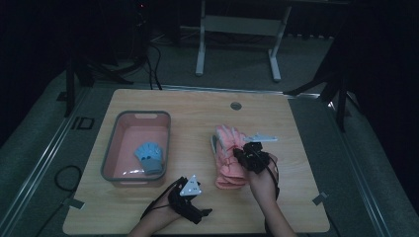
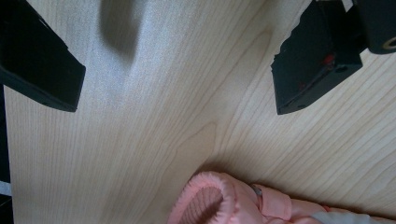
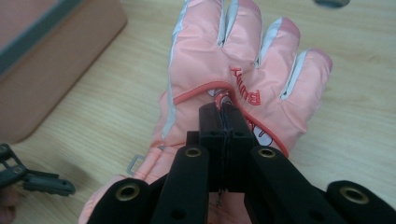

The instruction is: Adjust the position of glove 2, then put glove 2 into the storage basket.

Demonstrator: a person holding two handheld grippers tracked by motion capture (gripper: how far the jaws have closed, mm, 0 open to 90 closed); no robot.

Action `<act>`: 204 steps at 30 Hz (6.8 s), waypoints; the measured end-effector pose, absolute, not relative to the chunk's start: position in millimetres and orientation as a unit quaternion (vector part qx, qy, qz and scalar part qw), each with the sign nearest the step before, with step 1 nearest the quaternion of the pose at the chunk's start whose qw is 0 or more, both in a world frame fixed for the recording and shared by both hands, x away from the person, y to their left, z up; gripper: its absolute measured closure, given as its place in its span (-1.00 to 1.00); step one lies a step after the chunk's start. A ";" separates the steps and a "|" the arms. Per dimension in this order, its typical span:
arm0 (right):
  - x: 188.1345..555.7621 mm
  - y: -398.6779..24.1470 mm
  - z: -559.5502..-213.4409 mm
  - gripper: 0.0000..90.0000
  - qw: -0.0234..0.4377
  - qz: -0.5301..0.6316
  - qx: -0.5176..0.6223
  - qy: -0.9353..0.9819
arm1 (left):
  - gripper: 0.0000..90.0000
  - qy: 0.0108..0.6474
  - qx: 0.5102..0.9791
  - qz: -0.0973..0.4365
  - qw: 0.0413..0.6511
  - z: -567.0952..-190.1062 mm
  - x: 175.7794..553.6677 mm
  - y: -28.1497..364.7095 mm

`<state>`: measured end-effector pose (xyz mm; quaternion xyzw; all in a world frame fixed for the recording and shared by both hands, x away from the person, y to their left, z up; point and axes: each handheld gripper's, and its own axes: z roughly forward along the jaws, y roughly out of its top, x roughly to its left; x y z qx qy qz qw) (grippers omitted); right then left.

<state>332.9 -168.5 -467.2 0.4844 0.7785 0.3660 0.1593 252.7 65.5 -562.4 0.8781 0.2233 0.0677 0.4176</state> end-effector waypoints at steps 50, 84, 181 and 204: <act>328.0 -209.8 -459.0 -0.69 0.190 0.412 0.388 0.802 | -0.93 0.275 0.852 0.088 0.437 -531.8 251.1 66.1; 362.5 -246.1 -469.5 0.29 0.142 0.400 0.397 0.814 | 0.34 0.274 0.854 0.140 0.419 -447.4 341.0 -5.7; 384.0 -90.8 -409.7 0.73 -0.006 0.449 0.398 0.800 | 0.56 0.441 0.807 0.071 0.386 -387.1 350.0 133.7; 394.5 29.6 -418.3 0.73 -0.034 0.453 0.370 0.810 | 0.56 0.481 0.794 0.077 0.363 -392.6 346.3 246.5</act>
